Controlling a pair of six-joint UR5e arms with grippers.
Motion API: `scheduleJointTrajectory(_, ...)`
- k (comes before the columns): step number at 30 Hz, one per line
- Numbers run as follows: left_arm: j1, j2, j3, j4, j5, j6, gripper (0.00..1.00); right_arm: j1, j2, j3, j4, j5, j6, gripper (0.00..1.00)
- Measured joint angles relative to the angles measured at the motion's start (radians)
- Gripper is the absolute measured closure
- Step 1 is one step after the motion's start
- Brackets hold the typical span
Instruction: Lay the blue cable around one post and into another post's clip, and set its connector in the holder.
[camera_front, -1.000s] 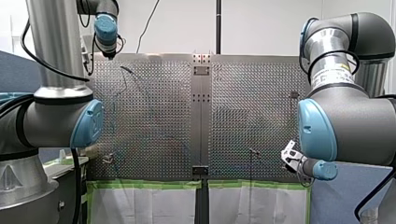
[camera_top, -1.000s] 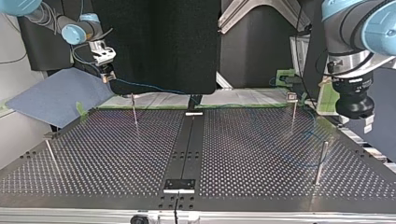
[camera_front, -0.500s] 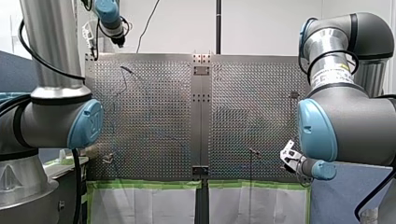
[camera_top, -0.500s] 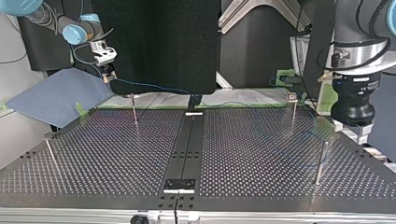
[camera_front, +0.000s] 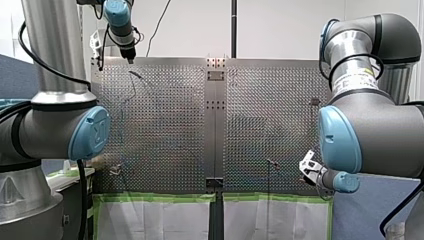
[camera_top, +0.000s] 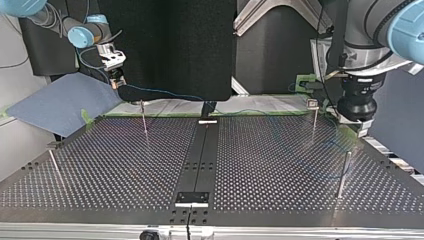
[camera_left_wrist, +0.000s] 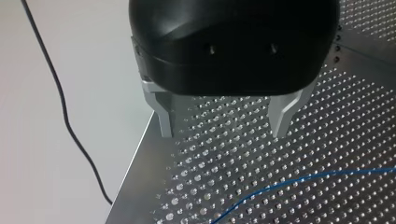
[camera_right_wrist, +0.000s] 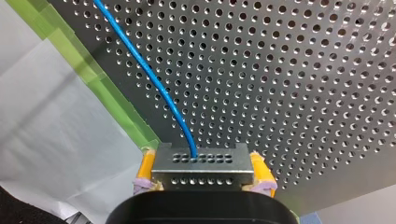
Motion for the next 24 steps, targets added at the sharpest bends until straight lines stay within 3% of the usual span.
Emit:
scheduleJointTrajectory(7,-0.014,0.0,-0.001,-0.004,-0.004,0.0,0.0,0.001,0.0,0.0,0.004,0.0,0.0,1.0)
scheduleJointTrajectory(13,-0.024,0.003,-0.001,-0.01,-0.036,0.003,0.0,0.002,0.0,0.0,0.004,0.0,0.0,1.0)
scheduleJointTrajectory(24,-0.03,0.004,-0.001,-0.06,-0.137,0.003,0.0,0.008,0.0,0.0,0.004,0.0,0.0,1.0)
